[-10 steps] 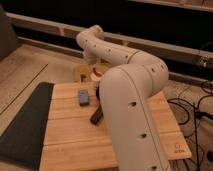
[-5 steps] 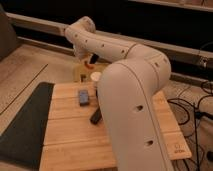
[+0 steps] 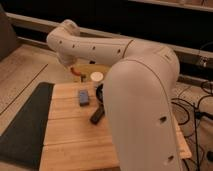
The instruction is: Place the pepper on the white sponge
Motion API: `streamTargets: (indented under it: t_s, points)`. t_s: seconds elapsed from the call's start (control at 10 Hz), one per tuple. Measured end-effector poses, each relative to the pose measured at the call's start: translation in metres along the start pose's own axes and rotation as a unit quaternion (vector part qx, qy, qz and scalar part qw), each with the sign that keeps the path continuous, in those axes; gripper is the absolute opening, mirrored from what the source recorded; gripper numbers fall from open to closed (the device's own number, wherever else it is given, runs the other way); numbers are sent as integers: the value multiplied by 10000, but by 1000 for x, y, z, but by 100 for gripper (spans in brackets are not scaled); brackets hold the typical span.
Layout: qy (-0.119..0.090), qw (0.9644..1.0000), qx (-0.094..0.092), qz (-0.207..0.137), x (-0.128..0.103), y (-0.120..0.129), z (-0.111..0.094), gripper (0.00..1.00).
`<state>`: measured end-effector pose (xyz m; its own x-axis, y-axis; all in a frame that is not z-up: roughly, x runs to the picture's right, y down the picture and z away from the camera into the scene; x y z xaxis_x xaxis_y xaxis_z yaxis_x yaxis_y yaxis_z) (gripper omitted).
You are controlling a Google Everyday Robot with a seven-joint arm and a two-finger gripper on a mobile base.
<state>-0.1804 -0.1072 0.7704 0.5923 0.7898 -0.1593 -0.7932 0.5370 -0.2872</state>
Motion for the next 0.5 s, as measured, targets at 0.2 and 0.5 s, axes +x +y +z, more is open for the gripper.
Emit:
streamTargets:
  t_s: [0.2,0.5]
  points:
    - [279,9992,-74,281,28,-3,17,0]
    - [767,9929,-589,687,62,4,51,0]
